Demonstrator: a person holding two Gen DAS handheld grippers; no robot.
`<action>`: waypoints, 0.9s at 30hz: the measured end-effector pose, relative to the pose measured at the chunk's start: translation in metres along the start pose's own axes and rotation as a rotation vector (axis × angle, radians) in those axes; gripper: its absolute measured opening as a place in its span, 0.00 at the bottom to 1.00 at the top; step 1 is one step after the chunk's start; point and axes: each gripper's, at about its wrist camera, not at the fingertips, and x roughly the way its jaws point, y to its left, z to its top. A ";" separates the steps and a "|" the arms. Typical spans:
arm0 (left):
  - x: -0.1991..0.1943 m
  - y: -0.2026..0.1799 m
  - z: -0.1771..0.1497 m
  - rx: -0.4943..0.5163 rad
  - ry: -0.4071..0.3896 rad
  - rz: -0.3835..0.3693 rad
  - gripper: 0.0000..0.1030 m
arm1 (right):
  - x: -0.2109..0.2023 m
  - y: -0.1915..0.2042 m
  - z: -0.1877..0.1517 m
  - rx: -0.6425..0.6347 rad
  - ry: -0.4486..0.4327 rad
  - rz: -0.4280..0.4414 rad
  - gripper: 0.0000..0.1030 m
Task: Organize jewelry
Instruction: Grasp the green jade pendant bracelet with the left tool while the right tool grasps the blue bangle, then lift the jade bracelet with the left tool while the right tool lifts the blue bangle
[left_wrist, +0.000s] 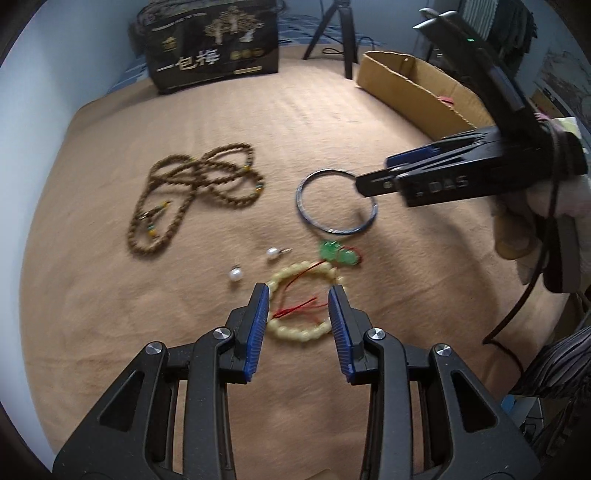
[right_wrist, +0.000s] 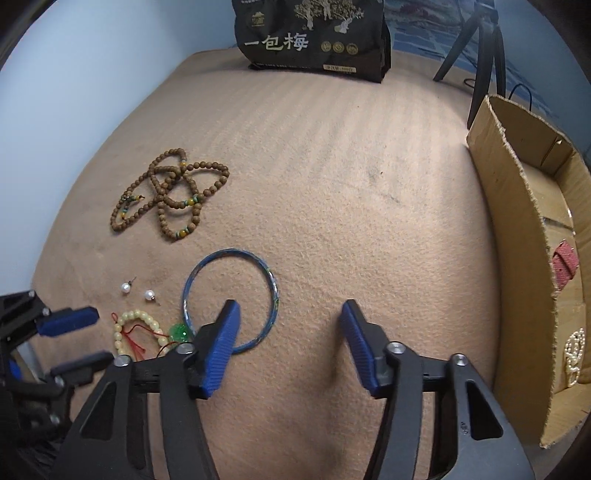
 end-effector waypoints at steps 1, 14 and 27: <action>0.001 -0.002 0.003 0.002 -0.001 -0.003 0.33 | 0.002 -0.001 0.001 0.005 0.002 0.004 0.49; 0.028 -0.018 0.018 0.038 0.031 -0.032 0.33 | 0.013 0.001 0.008 -0.036 0.003 -0.056 0.25; 0.049 -0.028 0.025 0.101 0.028 -0.031 0.33 | 0.009 -0.015 0.003 -0.015 0.007 -0.042 0.10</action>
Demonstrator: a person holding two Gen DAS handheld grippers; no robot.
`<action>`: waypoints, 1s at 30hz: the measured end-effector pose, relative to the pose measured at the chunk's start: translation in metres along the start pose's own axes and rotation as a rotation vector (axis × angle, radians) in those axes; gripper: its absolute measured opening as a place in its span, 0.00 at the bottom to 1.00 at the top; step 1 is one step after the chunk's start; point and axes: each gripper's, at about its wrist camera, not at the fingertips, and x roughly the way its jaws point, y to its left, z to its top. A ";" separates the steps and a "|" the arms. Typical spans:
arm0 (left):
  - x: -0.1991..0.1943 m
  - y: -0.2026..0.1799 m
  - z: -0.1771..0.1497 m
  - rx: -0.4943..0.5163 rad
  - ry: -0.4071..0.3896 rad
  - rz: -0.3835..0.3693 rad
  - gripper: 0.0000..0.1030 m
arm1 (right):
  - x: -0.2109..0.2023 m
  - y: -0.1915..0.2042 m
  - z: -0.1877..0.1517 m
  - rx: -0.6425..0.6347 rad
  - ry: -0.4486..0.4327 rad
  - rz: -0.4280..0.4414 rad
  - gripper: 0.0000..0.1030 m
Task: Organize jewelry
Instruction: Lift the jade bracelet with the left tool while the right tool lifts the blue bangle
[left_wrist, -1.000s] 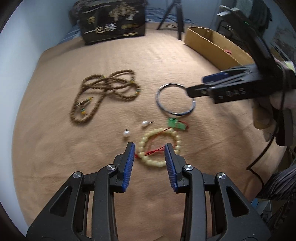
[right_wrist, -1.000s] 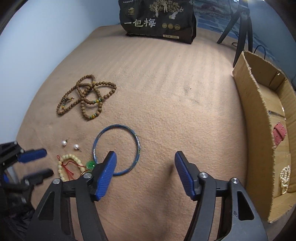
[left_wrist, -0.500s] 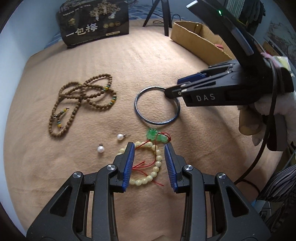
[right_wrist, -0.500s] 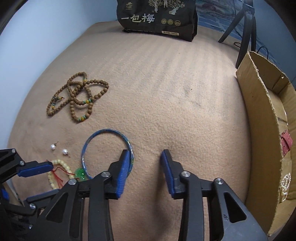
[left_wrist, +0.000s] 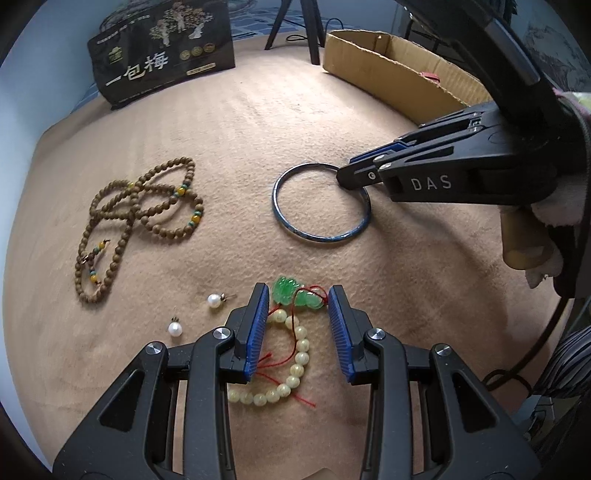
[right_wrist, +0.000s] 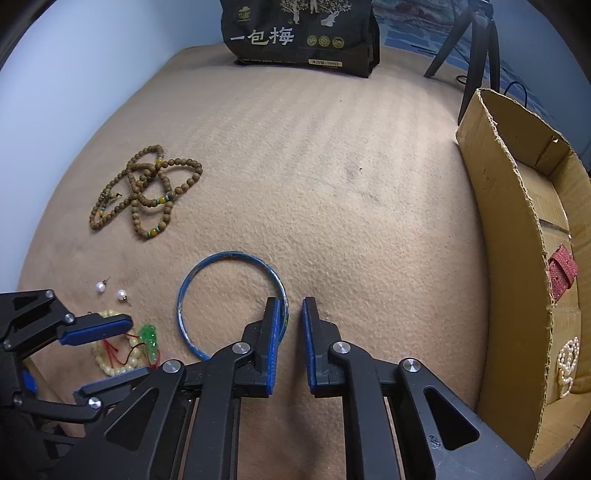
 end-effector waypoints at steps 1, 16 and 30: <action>0.002 -0.001 0.000 0.006 0.001 0.000 0.33 | 0.000 -0.001 0.000 0.003 0.000 0.002 0.10; 0.011 -0.003 -0.007 0.048 -0.012 -0.005 0.31 | -0.001 0.000 0.001 0.003 0.002 0.003 0.07; -0.004 0.004 -0.010 -0.005 -0.055 0.035 0.30 | -0.027 0.012 0.003 0.001 -0.072 0.071 0.02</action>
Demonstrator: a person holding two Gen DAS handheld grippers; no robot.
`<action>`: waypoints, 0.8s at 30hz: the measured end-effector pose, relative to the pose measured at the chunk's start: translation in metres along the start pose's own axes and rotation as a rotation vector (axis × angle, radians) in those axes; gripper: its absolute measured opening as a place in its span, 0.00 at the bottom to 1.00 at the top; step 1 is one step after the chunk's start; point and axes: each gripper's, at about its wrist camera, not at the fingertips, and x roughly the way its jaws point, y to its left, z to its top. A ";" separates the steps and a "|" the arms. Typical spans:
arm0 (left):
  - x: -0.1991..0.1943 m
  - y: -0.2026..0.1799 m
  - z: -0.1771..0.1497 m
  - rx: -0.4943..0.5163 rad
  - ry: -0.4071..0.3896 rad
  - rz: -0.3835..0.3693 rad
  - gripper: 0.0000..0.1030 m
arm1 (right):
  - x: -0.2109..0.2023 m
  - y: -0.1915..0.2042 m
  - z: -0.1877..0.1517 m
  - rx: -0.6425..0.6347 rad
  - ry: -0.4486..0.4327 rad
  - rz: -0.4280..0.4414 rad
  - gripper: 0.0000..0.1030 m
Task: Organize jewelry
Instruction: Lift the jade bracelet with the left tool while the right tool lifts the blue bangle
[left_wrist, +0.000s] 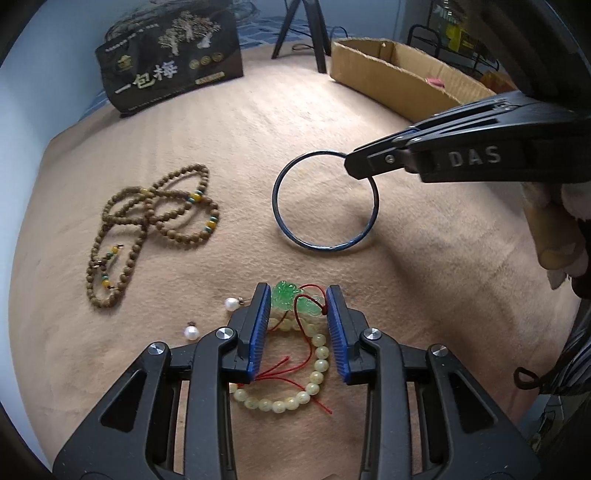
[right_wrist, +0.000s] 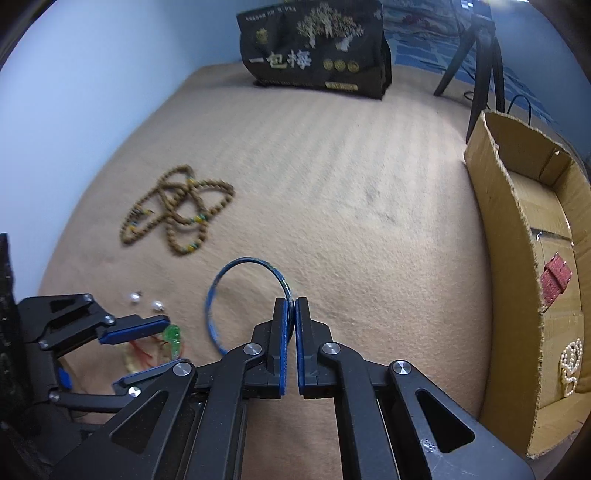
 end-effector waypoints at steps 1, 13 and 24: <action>-0.003 0.001 0.000 -0.005 -0.008 0.002 0.30 | -0.003 0.002 0.001 -0.001 -0.008 0.004 0.02; -0.058 0.024 0.020 -0.097 -0.143 -0.002 0.30 | -0.049 0.022 0.015 -0.062 -0.151 -0.030 0.02; -0.113 0.033 0.055 -0.150 -0.291 -0.032 0.30 | -0.103 0.011 0.022 -0.047 -0.294 -0.081 0.02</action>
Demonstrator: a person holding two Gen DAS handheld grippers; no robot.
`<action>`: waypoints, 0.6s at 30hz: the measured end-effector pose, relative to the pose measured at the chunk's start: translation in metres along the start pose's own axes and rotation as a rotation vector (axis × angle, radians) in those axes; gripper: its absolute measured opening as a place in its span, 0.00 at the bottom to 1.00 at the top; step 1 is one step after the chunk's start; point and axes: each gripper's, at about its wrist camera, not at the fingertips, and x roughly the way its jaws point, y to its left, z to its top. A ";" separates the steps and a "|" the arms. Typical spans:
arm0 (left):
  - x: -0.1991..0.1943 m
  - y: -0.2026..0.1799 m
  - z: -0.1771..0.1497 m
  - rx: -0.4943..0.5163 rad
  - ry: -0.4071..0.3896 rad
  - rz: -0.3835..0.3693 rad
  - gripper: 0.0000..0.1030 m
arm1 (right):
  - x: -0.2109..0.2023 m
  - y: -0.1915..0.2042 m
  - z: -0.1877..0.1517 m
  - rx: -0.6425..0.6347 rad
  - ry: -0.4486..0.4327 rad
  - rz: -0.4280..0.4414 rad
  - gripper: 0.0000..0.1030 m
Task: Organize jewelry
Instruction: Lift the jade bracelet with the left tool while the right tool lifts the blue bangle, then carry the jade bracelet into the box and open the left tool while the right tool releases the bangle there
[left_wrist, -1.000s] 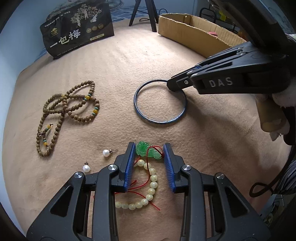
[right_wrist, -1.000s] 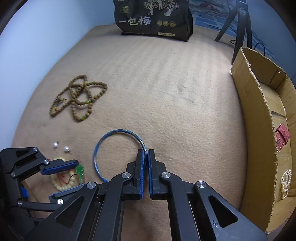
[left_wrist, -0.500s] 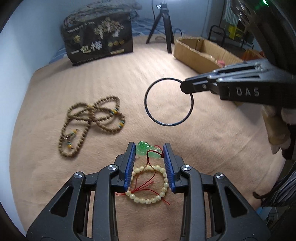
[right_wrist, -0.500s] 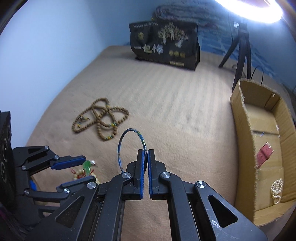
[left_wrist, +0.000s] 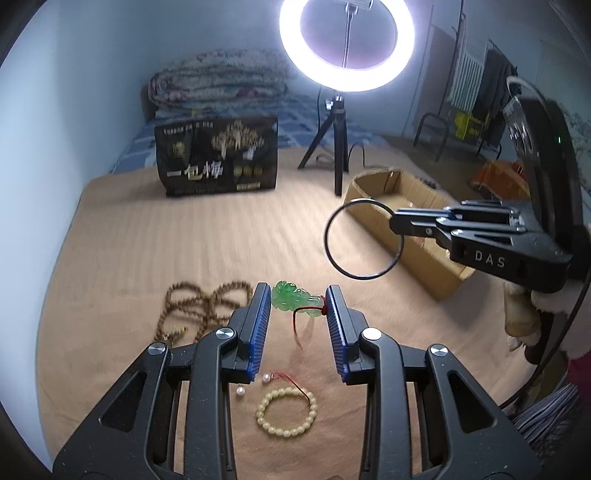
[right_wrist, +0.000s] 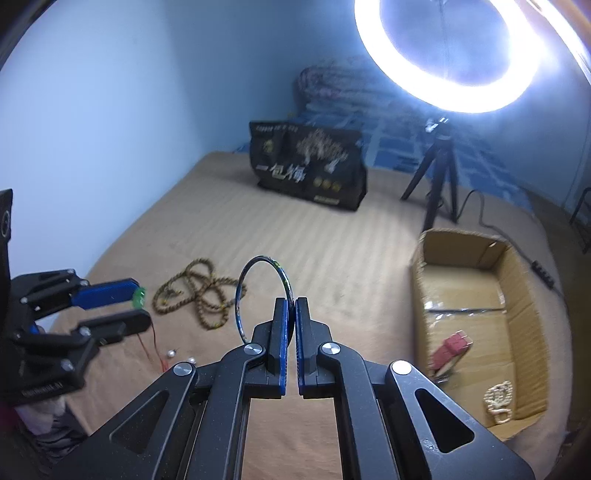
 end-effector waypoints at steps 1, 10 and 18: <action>-0.002 -0.001 0.004 -0.002 -0.010 -0.002 0.30 | -0.005 -0.004 0.001 0.006 -0.012 -0.008 0.02; -0.007 -0.024 0.033 0.014 -0.069 -0.030 0.30 | -0.037 -0.038 0.002 0.047 -0.072 -0.086 0.02; 0.003 -0.058 0.054 0.044 -0.094 -0.069 0.30 | -0.065 -0.081 -0.009 0.118 -0.102 -0.163 0.02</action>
